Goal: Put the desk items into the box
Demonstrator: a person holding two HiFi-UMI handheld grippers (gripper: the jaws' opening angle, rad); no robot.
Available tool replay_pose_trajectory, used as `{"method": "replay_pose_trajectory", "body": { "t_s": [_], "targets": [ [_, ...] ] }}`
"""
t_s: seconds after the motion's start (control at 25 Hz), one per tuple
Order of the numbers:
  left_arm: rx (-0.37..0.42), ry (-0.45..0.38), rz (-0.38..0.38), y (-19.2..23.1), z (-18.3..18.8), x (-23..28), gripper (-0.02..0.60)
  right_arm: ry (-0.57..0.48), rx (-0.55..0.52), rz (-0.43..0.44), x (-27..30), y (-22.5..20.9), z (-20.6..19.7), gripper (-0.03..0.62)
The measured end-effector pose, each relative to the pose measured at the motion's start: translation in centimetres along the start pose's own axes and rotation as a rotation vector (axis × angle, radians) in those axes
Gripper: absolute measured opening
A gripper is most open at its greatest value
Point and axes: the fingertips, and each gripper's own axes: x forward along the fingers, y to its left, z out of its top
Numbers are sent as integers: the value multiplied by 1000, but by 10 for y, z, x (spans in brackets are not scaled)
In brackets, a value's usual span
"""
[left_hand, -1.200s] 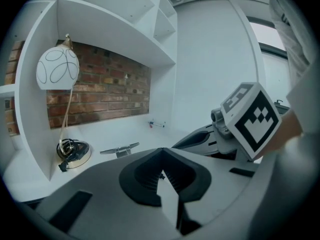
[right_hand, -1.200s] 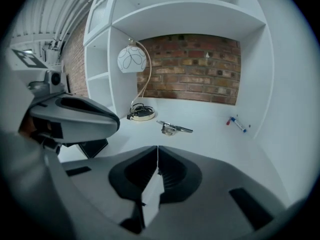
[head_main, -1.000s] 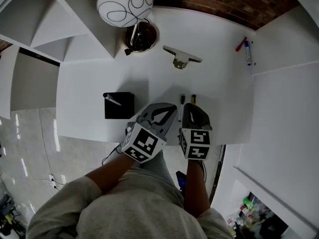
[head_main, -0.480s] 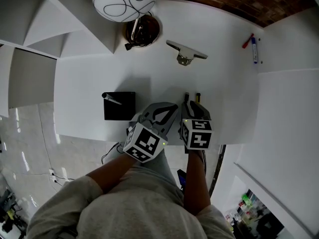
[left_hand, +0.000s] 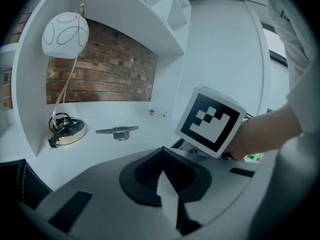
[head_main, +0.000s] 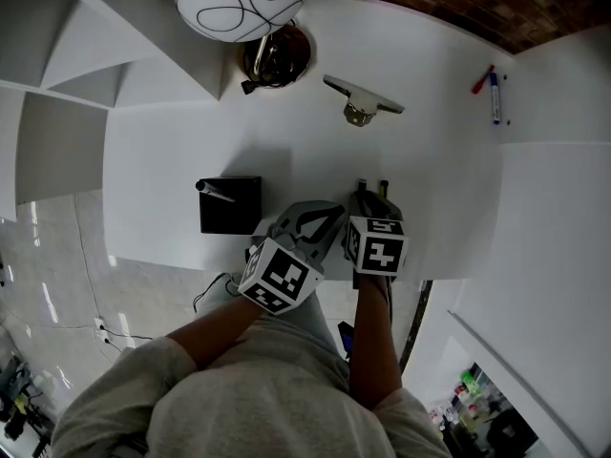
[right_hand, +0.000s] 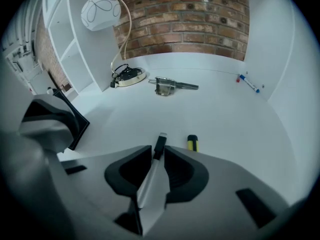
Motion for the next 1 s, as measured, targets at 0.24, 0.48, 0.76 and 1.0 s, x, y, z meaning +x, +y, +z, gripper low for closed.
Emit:
{"method": "replay_pose_trajectory", "body": {
  "t_s": [0.24, 0.48, 0.76, 1.0],
  "targets": [
    [-24, 7, -1, 5, -2, 1, 6, 13, 14, -28, 3, -3, -1, 66],
    [-20, 2, -3, 4, 9, -3, 6, 3, 24, -19, -2, -1, 2, 63],
    [8, -17, -2, 1, 28, -14, 7, -89, -9, -34, -27, 10, 25, 63],
    [37, -43, -7, -6, 45, -24, 6, -207, 18, -60, -55, 10, 39, 63]
  ]
}}
